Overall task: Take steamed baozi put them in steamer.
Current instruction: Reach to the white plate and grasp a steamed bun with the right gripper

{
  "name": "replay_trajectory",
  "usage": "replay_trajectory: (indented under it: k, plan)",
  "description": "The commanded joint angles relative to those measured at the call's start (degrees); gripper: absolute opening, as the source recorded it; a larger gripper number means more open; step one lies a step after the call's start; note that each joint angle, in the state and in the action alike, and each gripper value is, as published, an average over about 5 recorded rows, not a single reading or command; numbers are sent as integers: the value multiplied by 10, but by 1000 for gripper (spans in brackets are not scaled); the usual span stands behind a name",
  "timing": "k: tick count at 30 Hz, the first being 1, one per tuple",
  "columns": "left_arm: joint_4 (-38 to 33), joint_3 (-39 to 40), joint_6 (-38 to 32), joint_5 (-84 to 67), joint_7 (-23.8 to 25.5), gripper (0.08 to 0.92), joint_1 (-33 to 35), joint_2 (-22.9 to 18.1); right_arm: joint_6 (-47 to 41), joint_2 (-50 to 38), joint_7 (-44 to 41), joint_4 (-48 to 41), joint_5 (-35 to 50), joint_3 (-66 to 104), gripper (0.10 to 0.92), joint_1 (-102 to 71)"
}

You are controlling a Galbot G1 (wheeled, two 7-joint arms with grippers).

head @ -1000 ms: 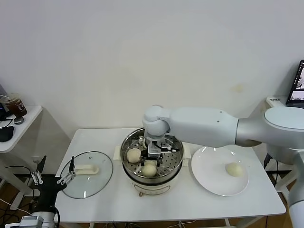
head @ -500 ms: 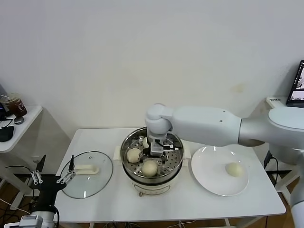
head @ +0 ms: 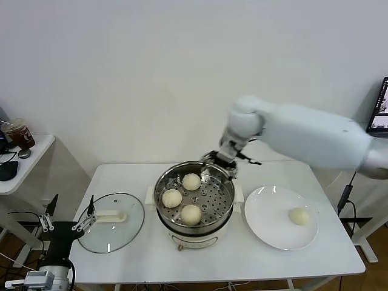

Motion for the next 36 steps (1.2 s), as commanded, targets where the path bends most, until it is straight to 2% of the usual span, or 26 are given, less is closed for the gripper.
replay_trajectory:
  k: [1,7,14,23,36]
  plan:
    - [7,10,0,3,1,823,-4,3,-231,-225,-16,37,-5,56,823,-42]
    - [10,18,1,7,2,823,-7,5,-205,-278,-14,-3,-73,163,823,-195]
    - [14,21,4,11,3,823,-5,5,-159,-259,10,-83,-136,293,823,-364]
    - [15,18,3,14,3,823,1,0,-145,-203,18,-142,-186,334,823,-428]
    - [13,16,3,15,3,823,3,-1,-137,-132,19,-207,-213,356,823,-456]
